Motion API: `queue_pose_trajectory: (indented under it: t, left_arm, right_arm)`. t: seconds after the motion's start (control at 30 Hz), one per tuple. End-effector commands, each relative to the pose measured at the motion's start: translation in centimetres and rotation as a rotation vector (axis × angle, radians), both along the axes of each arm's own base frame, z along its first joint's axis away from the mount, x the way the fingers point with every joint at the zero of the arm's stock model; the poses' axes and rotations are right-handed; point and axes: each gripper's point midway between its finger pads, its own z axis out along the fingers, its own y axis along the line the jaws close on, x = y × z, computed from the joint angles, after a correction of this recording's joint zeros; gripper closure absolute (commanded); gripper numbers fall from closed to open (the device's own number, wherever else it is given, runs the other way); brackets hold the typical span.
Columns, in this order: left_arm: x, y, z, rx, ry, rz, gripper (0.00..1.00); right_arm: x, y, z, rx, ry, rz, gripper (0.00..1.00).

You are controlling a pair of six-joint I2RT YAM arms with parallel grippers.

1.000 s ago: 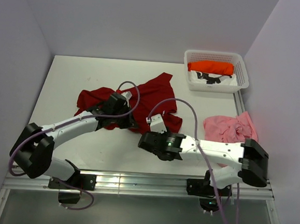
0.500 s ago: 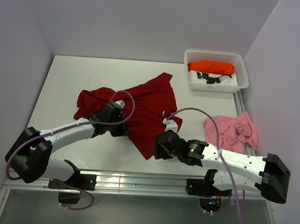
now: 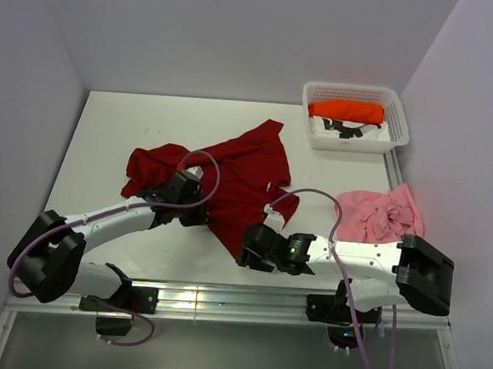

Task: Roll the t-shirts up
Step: Flatten the tshirt

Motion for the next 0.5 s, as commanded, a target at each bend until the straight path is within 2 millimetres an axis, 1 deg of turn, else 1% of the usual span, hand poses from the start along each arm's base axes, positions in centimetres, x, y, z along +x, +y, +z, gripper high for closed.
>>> queue_pose_trajectory:
  t: [0.0,0.03,0.1,0.13,0.17,0.2,0.37,0.4,0.47]
  left_arm:
    - [0.1,-0.1,0.5,-0.023,-0.039,-0.007,1.00]
    - [0.1,-0.2,0.4,-0.026,-0.038,-0.006,1.00]
    - [-0.4,-0.2,-0.1,-0.021,-0.032,-0.007,1.00]
    - [-0.4,-0.3,-0.2,-0.027,-0.034,-0.003,1.00]
    - [-0.5,-0.3,-0.4,-0.029,-0.034,-0.001,1.00]
    - [-1.0,-0.3,-0.8,-0.027,-0.026,-0.004,1.00]
    - [-1.5,-0.7,-1.2,-0.031,-0.024,0.004,1.00]
    - [-1.8,-1.0,-1.3,-0.031,-0.024,-0.007,1.00]
    - [-2.0,-1.1,-1.4,-0.022,-0.026,-0.003,1.00]
  right_arm:
    - [0.4,1.3,1.0,0.130,0.033,-0.178,0.45]
    - [0.4,0.9,0.4,0.107,0.053,-0.219,0.45]
    - [0.6,1.0,0.7,0.084,0.072,-0.275,0.45]
    - [0.5,0.5,0.0,0.035,0.083,-0.282,0.45]
    - [0.5,1.0,0.5,0.039,0.086,-0.285,0.45]
    - [0.6,0.9,0.5,0.030,0.089,-0.298,0.45]
    - [0.2,0.3,-0.5,0.032,0.121,-0.378,0.44]
    - [0.1,0.2,-0.5,0.041,0.127,-0.390,0.45]
    - [0.0,-0.5,-1.0,0.031,0.135,-0.428,0.46]
